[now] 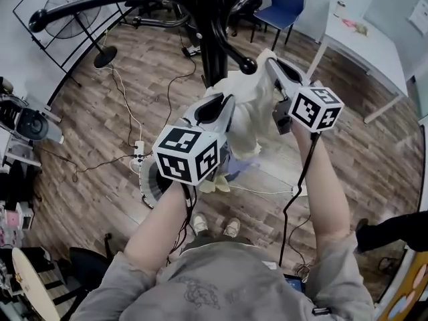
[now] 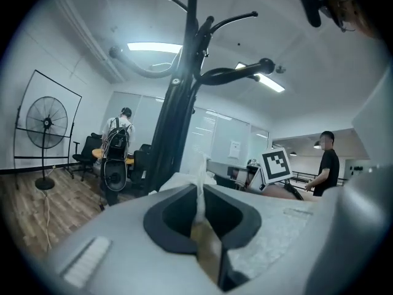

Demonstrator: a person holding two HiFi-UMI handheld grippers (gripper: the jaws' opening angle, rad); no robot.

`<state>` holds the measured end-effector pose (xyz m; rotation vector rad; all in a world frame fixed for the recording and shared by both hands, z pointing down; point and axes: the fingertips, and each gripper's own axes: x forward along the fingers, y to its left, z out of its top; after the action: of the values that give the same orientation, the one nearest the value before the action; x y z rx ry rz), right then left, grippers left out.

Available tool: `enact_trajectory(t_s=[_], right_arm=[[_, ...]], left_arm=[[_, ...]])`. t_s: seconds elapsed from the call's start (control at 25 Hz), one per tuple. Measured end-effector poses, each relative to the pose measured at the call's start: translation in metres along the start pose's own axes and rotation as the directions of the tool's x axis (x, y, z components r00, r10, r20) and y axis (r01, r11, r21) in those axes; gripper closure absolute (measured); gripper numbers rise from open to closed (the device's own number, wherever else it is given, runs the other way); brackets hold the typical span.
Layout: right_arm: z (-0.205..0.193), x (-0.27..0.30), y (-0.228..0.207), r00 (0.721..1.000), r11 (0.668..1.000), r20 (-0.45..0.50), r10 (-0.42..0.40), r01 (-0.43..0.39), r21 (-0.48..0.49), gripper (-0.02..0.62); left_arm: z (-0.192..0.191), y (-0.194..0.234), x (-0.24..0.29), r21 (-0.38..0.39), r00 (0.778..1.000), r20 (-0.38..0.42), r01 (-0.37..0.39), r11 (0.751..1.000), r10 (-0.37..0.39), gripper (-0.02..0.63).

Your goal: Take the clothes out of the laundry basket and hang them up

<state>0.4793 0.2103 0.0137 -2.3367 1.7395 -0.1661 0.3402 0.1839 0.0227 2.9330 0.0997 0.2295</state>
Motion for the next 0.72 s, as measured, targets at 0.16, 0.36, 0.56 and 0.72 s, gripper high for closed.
enact_trajectory(t_s=[0.16,0.36,0.56,0.72], right_arm=[[-0.042,0.025,-0.006,0.996,0.997,-0.072,0.062,-0.058,0.053,0.551],[-0.093,0.047,-0.012,0.971,0.993,-0.208,0.117,-0.107,0.056,0.549],[-0.12,0.053,-0.017,0.944,0.977,-0.275,0.184,-0.145,0.154,0.548],[-0.135,0.046,-0.025,0.916,0.983,-0.357,0.182,-0.159,0.093,0.546]], left_arm=[[-0.023,0.016,0.001,-0.01,0.999,-0.042,-0.03,0.999,0.03,0.578],[-0.049,0.032,0.007,-0.01,0.992,-0.105,-0.069,0.998,0.067,0.578],[-0.073,0.04,0.011,0.001,0.981,-0.17,-0.092,0.996,0.091,0.577],[-0.082,0.039,0.016,-0.002,0.976,-0.202,-0.087,0.996,0.085,0.577]])
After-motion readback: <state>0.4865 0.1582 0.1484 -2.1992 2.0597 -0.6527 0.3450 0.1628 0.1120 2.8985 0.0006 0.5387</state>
